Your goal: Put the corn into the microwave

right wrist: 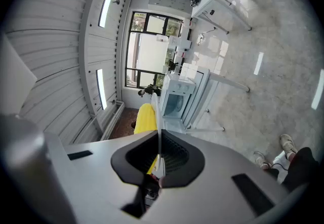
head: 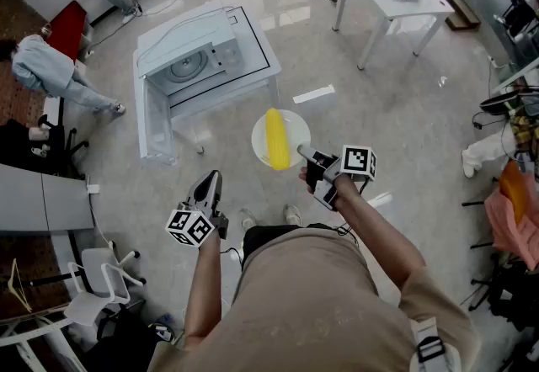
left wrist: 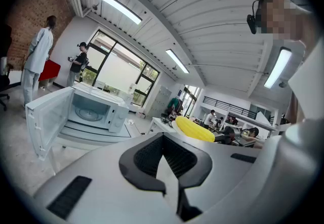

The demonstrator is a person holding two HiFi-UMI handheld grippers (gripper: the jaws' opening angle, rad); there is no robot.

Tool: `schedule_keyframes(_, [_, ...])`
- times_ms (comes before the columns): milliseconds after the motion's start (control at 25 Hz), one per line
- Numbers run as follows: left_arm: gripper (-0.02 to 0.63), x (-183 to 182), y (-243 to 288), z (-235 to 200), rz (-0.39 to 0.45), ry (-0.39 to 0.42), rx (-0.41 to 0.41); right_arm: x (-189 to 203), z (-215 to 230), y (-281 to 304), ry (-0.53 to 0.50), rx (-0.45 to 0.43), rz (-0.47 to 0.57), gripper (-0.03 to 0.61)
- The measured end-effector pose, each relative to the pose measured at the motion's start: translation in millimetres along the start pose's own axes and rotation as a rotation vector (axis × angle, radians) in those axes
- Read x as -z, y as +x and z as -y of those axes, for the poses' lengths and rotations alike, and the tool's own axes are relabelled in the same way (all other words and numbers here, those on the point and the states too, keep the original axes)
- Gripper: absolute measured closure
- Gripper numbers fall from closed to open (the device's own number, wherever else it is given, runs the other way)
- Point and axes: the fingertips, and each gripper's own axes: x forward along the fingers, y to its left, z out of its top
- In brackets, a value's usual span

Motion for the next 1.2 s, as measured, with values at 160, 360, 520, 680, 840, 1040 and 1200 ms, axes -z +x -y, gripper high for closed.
schedule_keyframes(160, [0.607,-1.4,0.2,2.9,0.004,0.002,-0.003,1.4,-5.1,-1.0,0.034,-0.014,0.001,0.563])
schedule_keyframes(360, [0.607,-0.6,-0.4,2.7,0.003,0.002,-0.014,1.2,-8.5,-0.4,0.01,-0.018,-0.009,0.563])
schedule_keyframes(520, [0.607,-1.5,1.6,6.0,0.005,0.006,-0.017,-0.3,-15.6,-0.6,-0.019,-0.037,-0.03,0.561])
schedule_keyframes(680, [0.607,-2.0,3.9,11.5,0.006,0.013,-0.013,-1.5,-18.5,0.8,-0.005,-0.056,-0.032,0.561])
schedule_keyframes(840, [0.607,-2.7,3.7,12.3,0.002,0.021,-0.02,-1.6,-16.4,4.7,0.027,-0.055,-0.037,0.561])
schedule_keyframes(1040, [0.607,-8.0,1.0,1.3,-0.001,0.028,-0.057,-7.8,-21.4,21.2,0.001,-0.079,-0.063,0.561])
schedule_keyframes(1200, [0.607,-13.4,-5.9,-13.4,0.005,0.023,-0.094,-7.6,-24.4,42.2,0.0,-0.083,-0.09,0.561])
